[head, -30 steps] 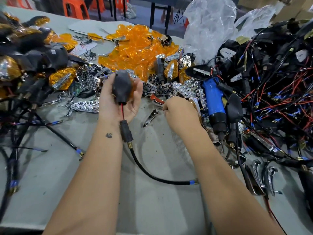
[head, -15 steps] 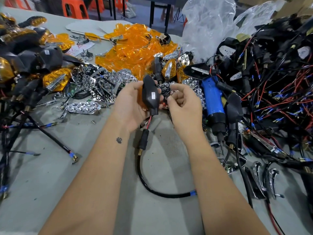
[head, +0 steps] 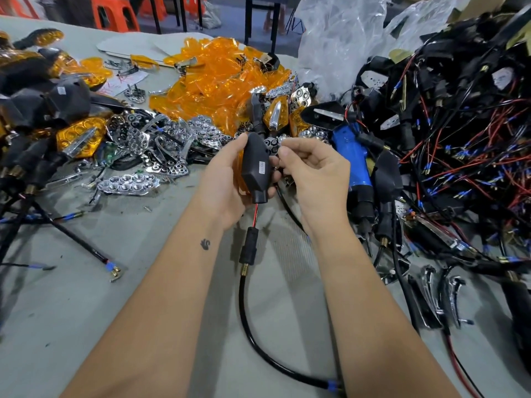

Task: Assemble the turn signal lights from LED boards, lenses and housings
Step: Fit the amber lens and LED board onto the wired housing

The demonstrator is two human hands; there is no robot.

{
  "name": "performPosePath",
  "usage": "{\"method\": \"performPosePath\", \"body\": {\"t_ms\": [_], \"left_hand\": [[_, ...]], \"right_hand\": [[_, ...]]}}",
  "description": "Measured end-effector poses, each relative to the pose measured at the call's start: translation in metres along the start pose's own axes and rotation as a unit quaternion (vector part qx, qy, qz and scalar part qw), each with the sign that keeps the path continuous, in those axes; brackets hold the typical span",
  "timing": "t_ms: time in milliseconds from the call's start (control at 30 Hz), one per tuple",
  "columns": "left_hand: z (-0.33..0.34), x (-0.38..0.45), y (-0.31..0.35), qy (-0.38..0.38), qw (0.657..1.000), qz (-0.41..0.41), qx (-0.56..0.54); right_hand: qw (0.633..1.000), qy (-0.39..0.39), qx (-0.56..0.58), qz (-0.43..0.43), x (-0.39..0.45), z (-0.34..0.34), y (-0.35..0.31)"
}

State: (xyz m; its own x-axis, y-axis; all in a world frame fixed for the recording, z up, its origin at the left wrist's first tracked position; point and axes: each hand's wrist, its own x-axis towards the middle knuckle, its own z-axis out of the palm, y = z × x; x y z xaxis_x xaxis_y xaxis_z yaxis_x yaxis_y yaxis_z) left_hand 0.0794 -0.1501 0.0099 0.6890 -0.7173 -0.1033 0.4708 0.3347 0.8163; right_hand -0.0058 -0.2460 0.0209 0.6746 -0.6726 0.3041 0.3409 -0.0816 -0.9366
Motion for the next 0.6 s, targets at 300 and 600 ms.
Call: {"method": "performPosePath", "body": {"t_ms": [300, 600], "left_hand": [[0.0019, -0.0032, 0.0001, 0.013, 1.0, 0.009, 0.026], [0.0064, -0.005, 0.0004, 0.045, 0.997, 0.004, 0.056]], "right_hand": [[0.999, -0.024, -0.043, -0.017, -0.0008, -0.0011, -0.0022], [0.996, -0.038, -0.071, -0.029, -0.0013, -0.0031, -0.0032]]}}
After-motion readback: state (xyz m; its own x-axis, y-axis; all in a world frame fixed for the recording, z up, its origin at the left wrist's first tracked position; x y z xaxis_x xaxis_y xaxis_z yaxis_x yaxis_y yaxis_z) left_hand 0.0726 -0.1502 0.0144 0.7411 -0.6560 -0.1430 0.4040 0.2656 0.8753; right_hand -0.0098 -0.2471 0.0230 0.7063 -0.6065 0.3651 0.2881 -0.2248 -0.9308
